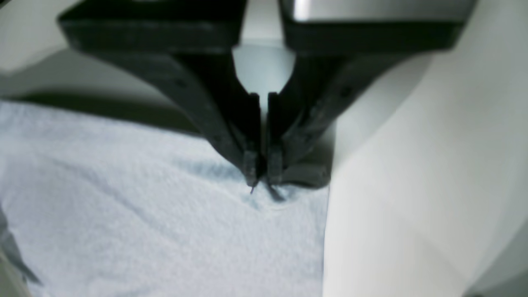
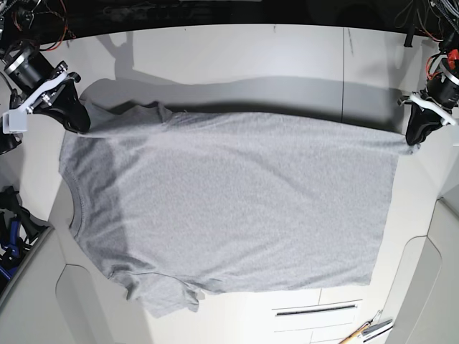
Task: Fold the T-shirt properly
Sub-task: 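Lift the shoulder edge and drag it across the shirt toward the hem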
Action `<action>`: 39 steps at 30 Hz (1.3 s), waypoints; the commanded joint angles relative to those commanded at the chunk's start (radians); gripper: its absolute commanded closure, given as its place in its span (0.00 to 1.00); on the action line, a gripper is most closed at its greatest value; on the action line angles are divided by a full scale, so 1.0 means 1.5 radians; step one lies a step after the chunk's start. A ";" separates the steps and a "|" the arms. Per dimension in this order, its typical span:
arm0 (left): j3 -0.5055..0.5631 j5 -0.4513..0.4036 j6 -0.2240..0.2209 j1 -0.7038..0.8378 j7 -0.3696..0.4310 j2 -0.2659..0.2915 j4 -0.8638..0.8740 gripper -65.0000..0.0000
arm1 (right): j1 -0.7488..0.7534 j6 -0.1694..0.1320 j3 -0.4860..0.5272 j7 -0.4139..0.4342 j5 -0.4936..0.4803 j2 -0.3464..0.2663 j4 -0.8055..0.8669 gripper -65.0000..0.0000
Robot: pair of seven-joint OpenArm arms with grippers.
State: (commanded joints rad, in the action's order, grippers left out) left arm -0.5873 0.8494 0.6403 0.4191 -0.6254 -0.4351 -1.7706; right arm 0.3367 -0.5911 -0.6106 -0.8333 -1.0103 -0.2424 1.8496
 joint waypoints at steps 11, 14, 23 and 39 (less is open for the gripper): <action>0.120 -0.115 -0.003 -0.218 0.061 0.000 0.213 1.00 | -0.222 0.001 0.142 0.019 0.096 -0.062 -0.220 1.00; 0.138 -0.153 -0.032 -0.265 0.076 0.000 0.243 1.00 | -0.284 0.000 0.146 0.019 0.105 -0.062 -0.287 1.00; 0.174 -0.178 -0.038 -0.300 0.076 0.000 0.266 0.99 | -0.360 0.001 0.151 0.031 0.125 -0.058 -0.409 1.00; 0.064 -0.043 -0.044 -0.260 -0.088 0.000 0.225 0.63 | -0.312 0.003 -0.021 -0.048 0.120 -0.058 -0.372 0.51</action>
State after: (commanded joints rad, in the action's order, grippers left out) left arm -0.4915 0.7841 0.5743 0.0292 -0.7578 -0.4347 -1.4330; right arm -0.1318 -0.5873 -0.6418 -0.9058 -0.8307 -0.3302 1.2911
